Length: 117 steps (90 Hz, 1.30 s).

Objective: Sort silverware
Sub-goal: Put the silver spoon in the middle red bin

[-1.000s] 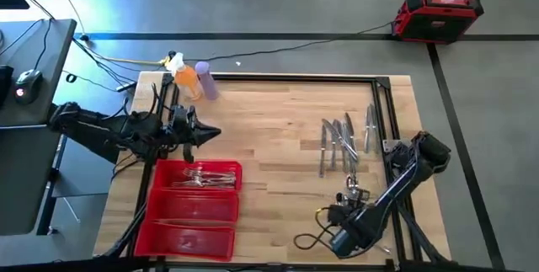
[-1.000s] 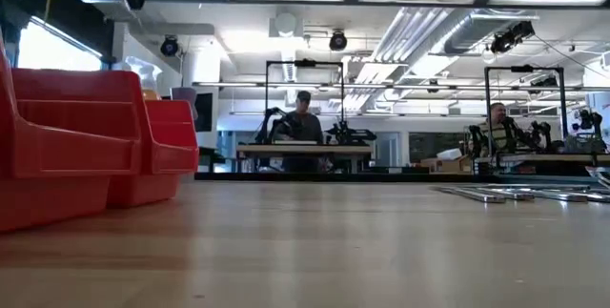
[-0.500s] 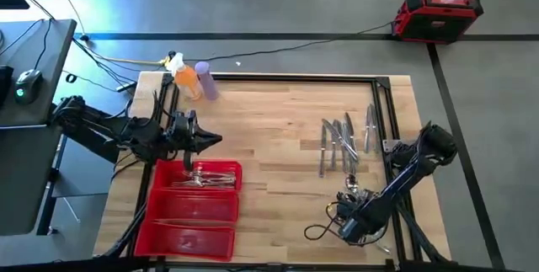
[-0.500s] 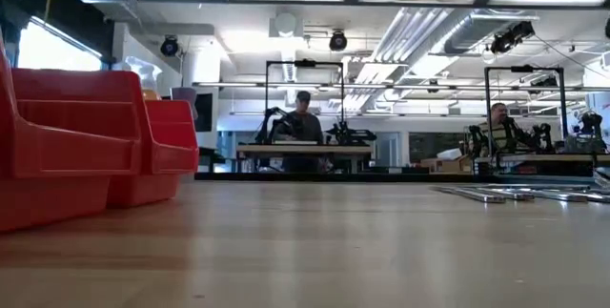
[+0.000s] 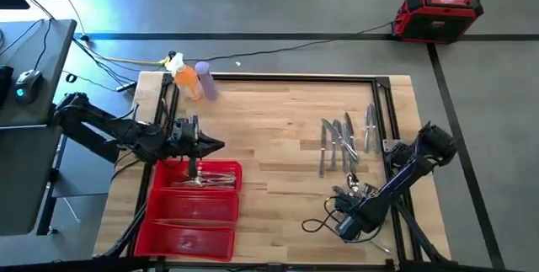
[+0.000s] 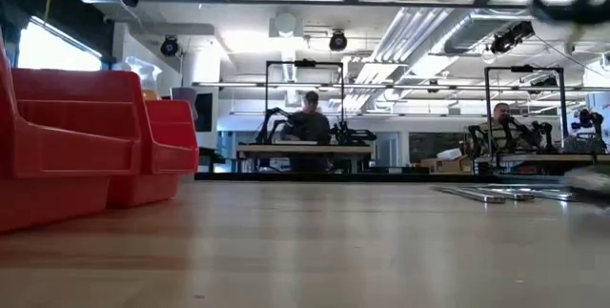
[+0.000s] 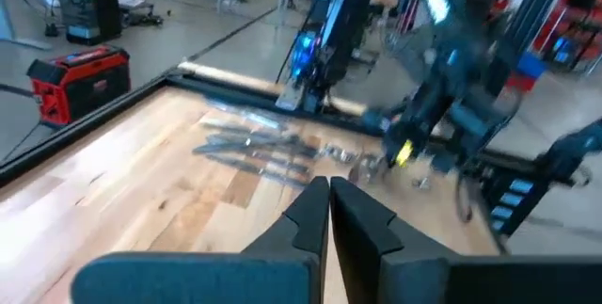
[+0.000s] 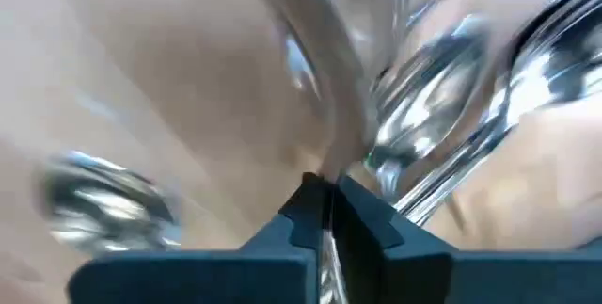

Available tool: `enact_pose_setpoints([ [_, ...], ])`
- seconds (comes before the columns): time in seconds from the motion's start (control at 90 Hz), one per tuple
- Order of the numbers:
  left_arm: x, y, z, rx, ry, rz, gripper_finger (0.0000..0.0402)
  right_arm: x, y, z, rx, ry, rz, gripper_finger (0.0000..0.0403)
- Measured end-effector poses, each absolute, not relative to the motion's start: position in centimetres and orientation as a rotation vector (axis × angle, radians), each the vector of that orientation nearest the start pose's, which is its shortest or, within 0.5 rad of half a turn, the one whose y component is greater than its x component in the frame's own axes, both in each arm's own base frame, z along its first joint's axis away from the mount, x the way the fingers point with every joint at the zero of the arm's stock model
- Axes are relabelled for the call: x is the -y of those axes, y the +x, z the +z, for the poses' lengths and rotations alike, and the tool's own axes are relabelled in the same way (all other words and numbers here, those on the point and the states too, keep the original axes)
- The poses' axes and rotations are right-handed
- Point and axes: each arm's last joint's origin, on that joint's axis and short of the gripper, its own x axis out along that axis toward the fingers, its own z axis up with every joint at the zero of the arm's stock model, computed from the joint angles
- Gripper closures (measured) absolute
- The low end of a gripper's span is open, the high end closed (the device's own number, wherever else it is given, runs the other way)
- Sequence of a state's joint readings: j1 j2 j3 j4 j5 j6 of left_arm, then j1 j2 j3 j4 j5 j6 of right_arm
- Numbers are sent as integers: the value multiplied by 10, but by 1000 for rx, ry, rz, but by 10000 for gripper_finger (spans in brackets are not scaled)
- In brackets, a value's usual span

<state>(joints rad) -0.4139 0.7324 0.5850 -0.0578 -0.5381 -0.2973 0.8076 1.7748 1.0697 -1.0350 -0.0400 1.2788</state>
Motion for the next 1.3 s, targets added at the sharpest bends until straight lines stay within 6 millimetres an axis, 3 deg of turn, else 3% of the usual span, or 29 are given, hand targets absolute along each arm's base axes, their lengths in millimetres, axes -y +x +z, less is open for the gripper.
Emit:
enact_pose_setpoints([
  [0.244,58,170,270,-253,-210,169,402,-213,214,190,-1500,247,-499,402],
  [0.489,70,180,257,-308,-183,171,402,-212,234,207,-1302,234,-494,402],
  [0.733,93,187,249,-327,-134,51,402,-219,287,234,-822,166,-309,402],
  [0.911,115,212,240,-256,-138,-110,398,-217,329,264,-471,53,-163,403],
  [1.078,134,237,231,-74,29,-241,367,-207,349,288,-267,-5,-114,403],
  [1.3,142,253,221,42,96,-211,295,-196,357,290,-256,-8,-93,403],
])
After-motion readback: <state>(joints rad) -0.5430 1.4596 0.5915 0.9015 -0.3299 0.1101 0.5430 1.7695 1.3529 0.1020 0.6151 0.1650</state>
